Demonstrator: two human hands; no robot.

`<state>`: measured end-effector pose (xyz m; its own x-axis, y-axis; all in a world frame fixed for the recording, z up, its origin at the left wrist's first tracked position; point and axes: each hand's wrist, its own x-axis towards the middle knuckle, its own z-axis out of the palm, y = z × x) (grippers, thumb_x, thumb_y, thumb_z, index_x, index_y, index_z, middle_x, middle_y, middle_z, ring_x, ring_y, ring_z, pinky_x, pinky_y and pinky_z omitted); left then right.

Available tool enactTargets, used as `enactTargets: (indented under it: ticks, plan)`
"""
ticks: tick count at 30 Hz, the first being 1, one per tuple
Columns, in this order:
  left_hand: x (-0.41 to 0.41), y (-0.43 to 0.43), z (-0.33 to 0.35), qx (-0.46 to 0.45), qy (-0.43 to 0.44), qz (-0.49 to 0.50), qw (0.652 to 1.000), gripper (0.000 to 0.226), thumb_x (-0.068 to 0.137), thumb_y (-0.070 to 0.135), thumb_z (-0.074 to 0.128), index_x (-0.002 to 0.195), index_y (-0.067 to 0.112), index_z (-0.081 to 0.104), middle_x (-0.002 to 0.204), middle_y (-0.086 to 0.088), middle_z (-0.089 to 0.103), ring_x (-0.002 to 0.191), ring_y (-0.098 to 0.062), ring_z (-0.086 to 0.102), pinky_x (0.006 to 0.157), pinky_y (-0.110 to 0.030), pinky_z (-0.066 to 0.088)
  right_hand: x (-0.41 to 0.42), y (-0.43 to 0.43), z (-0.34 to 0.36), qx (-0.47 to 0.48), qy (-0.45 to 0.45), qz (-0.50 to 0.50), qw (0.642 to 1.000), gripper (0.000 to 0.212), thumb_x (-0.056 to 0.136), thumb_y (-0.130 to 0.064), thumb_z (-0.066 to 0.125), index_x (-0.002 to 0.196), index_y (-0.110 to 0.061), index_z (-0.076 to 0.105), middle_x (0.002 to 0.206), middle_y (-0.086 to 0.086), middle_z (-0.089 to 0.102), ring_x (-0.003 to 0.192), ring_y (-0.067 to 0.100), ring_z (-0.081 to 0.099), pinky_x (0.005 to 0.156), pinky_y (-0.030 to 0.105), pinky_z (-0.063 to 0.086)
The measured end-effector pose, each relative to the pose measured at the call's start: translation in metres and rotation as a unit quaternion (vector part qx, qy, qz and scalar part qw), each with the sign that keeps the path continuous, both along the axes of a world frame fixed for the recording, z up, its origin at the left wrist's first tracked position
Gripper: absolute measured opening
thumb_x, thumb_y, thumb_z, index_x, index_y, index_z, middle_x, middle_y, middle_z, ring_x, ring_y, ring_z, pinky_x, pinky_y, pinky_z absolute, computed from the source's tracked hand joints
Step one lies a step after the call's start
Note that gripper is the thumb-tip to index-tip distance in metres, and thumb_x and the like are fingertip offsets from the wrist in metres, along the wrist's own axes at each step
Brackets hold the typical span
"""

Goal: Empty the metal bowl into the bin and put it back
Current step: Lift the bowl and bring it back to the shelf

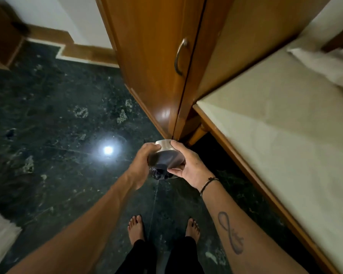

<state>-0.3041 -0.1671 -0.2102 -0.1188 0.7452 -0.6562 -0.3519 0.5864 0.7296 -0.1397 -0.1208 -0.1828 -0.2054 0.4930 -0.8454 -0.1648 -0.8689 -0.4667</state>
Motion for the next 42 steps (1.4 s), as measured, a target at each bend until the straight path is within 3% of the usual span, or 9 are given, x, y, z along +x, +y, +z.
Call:
enactTargets:
  ticks: [5, 9, 11, 16, 19, 25, 33, 39, 42]
  plan:
    - [-0.014, -0.004, 0.143, 0.004, -0.071, -0.084, 0.994, 0.054, 0.082, 0.034, 0.075, 0.131, 0.011, 0.072, 0.148, -0.031, 0.069, 0.136, -0.042, 0.068, 0.12, -0.05, 0.05, 0.009, -0.012, 0.123, 0.141, 0.02, 0.001, 0.99, 0.066, 0.08, -0.036, 0.093, 0.131, -0.009, 0.061, 0.124, 0.016, 0.069, 0.115, 0.023, 0.068, 0.118, 0.054, 0.052]
    - [-0.02, 0.007, 0.233, 0.083, -0.022, -0.164, 0.983, 0.097, 0.063, 0.027, 0.086, 0.154, 0.005, 0.059, 0.158, -0.032, 0.06, 0.125, -0.03, 0.066, 0.109, -0.037, 0.054, 0.034, -0.007, 0.221, 0.264, -0.009, 0.098, 0.96, 0.049, 0.087, -0.016, 0.09, 0.128, -0.014, 0.062, 0.125, 0.008, 0.073, 0.113, 0.02, 0.077, 0.108, 0.035, 0.058]
    - [-0.018, 0.019, 0.27, 0.104, 0.009, -0.188, 0.977, 0.115, 0.056, 0.018, 0.092, 0.161, 0.009, 0.049, 0.157, -0.025, 0.06, 0.125, -0.028, 0.067, 0.102, -0.031, 0.058, 0.056, 0.001, 0.26, 0.334, -0.072, 0.171, 0.924, 0.065, 0.082, -0.017, 0.095, 0.138, -0.022, 0.062, 0.132, 0.005, 0.074, 0.121, 0.02, 0.075, 0.107, 0.034, 0.06]
    - [0.016, 0.044, 0.345, 0.201, 0.125, -0.308, 0.921, 0.121, 0.069, -0.006, 0.099, 0.17, 0.023, 0.039, 0.152, 0.009, 0.059, 0.142, -0.019, 0.061, 0.121, -0.034, 0.053, 0.112, 0.012, 0.344, 0.418, -0.177, 0.269, 0.85, 0.128, 0.061, -0.022, 0.108, 0.168, -0.02, 0.037, 0.164, -0.006, 0.051, 0.147, 0.01, 0.054, 0.124, 0.035, 0.046]
    - [0.056, 0.063, 0.365, 0.241, 0.15, -0.342, 0.896, 0.126, 0.07, -0.012, 0.097, 0.173, 0.023, 0.034, 0.16, 0.003, 0.056, 0.145, -0.018, 0.06, 0.107, -0.019, 0.059, 0.148, 0.018, 0.368, 0.449, -0.233, 0.263, 0.822, 0.136, 0.059, -0.025, 0.108, 0.171, -0.02, 0.03, 0.171, -0.008, 0.041, 0.155, 0.011, 0.042, 0.128, 0.032, 0.038]
    - [0.149, 0.098, 0.361, 0.279, 0.261, -0.375, 0.845, 0.135, 0.065, 0.013, 0.106, 0.174, 0.026, 0.028, 0.173, 0.005, 0.041, 0.159, -0.018, 0.043, 0.136, -0.041, 0.035, 0.227, 0.041, 0.364, 0.476, -0.293, 0.255, 0.789, 0.11, 0.065, -0.016, 0.103, 0.157, -0.034, 0.045, 0.133, -0.031, 0.056, 0.13, 0.01, 0.056, 0.116, 0.032, 0.051]
    - [0.258, 0.136, 0.316, 0.282, 0.325, -0.356, 0.83, 0.115, 0.059, 0.019, 0.109, 0.152, 0.046, 0.047, 0.151, 0.011, 0.062, 0.14, -0.017, 0.061, 0.118, -0.046, 0.057, 0.325, 0.083, 0.315, 0.445, -0.338, 0.27, 0.784, 0.125, 0.065, -0.024, 0.104, 0.168, -0.023, 0.034, 0.168, -0.001, 0.048, 0.152, 0.021, 0.048, 0.124, 0.042, 0.045]
    - [0.292, 0.159, 0.273, 0.238, 0.367, -0.403, 0.804, 0.123, 0.062, 0.011, 0.107, 0.165, 0.025, 0.041, 0.148, 0.016, 0.051, 0.134, -0.014, 0.052, 0.106, -0.029, 0.05, 0.343, 0.101, 0.255, 0.401, -0.367, 0.291, 0.787, 0.125, 0.073, -0.022, 0.099, 0.172, -0.023, 0.023, 0.172, 0.001, 0.041, 0.154, 0.024, 0.044, 0.112, 0.025, 0.039]
    - [0.299, 0.166, 0.24, 0.22, 0.365, -0.441, 0.79, 0.122, 0.064, 0.008, 0.106, 0.166, 0.022, 0.04, 0.157, 0.01, 0.05, 0.141, -0.017, 0.052, 0.114, -0.035, 0.053, 0.343, 0.1, 0.219, 0.376, -0.379, 0.289, 0.795, 0.116, 0.081, -0.031, 0.092, 0.173, -0.023, 0.021, 0.172, 0.002, 0.039, 0.151, 0.027, 0.048, 0.114, 0.028, 0.042]
